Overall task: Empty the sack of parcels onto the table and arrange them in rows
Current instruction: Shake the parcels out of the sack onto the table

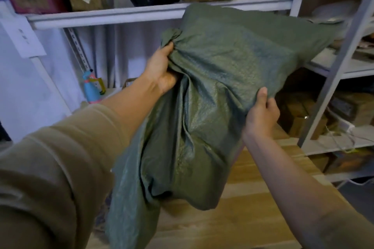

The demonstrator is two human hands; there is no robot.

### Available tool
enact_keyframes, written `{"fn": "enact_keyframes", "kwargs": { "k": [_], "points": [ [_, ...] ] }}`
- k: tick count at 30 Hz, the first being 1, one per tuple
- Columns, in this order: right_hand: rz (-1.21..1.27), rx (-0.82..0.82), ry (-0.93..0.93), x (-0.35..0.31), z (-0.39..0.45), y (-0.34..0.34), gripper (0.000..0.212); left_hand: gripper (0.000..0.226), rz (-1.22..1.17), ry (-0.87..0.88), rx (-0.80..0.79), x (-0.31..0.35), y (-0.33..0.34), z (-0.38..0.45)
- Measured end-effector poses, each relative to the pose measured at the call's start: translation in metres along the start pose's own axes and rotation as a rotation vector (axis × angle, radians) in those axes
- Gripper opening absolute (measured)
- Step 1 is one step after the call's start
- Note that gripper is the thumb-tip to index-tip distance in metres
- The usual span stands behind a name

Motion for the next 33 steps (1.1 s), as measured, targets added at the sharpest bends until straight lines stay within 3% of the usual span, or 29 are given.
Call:
{"fn": "enact_keyframes", "kwargs": {
  "k": [15, 21, 25, 29, 33],
  "points": [
    [0.128, -0.155, -0.112, -0.027, 0.044, 0.045, 0.029, 0.029, 0.150, 0.091, 0.156, 0.034, -0.005, -0.010],
    [0.175, -0.152, -0.123, -0.019, 0.045, 0.064, 0.029, 0.031, 0.161, 0.047, 0.112, 0.041, -0.033, -0.006],
    [0.185, -0.131, -0.134, -0.013, 0.047, 0.076, 0.044, 0.032, 0.163, 0.027, 0.102, 0.047, -0.037, -0.002],
    [0.171, -0.193, -0.135, -0.012, 0.039, 0.087, 0.029, 0.029, 0.149, 0.006, 0.111, 0.040, -0.040, 0.006],
    [0.166, -0.155, -0.148, 0.004, 0.036, 0.090, 0.045, 0.040, 0.092, -0.042, 0.098, 0.034, -0.053, 0.016]
  ]
}}
Point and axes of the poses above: each hand's wrist, its own z-axis towards the middle knuckle, its own y-axis out of the palm, x = y × z, the point moved 1 cm from there along z, towards the middle knuckle, and after that the axes turned 11 degrees about -y, right-handed, at the moved point
